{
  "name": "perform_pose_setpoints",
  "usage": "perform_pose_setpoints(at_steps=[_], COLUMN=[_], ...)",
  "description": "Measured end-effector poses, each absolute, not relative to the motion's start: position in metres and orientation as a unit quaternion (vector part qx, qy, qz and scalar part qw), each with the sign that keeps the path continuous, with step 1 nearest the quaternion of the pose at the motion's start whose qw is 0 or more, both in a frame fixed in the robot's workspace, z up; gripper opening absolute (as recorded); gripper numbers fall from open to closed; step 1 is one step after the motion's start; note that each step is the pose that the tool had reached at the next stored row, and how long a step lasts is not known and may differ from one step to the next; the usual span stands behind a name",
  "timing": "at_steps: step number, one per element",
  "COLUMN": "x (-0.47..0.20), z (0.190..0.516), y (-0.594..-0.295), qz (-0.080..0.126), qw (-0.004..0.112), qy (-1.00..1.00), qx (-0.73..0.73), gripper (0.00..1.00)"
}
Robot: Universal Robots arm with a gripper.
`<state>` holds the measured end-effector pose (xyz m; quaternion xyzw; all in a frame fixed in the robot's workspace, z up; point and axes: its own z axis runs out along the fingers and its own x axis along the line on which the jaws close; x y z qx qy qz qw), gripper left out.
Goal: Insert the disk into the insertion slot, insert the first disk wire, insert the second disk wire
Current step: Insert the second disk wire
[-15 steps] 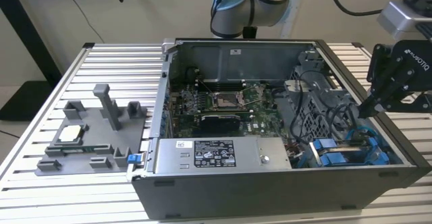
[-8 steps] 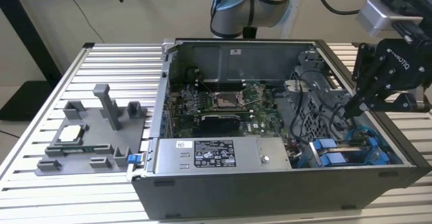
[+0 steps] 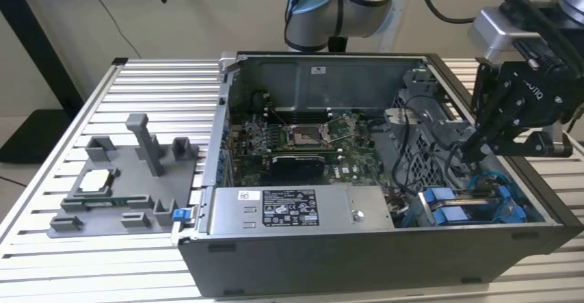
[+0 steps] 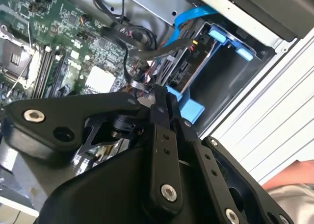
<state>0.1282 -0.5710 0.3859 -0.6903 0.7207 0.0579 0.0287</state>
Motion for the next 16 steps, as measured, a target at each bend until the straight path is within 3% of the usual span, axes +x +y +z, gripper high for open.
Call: perform_pose_setpoints(at_steps=[7,16], x=[0.118,0.116], z=[0.380,0.377], y=[-0.578,-0.585], qz=[0.049,0.047], qw=[0.037,0.036], qy=[0.720,0.720], qx=[-0.691,-0.691], gripper=[0.00,0.00])
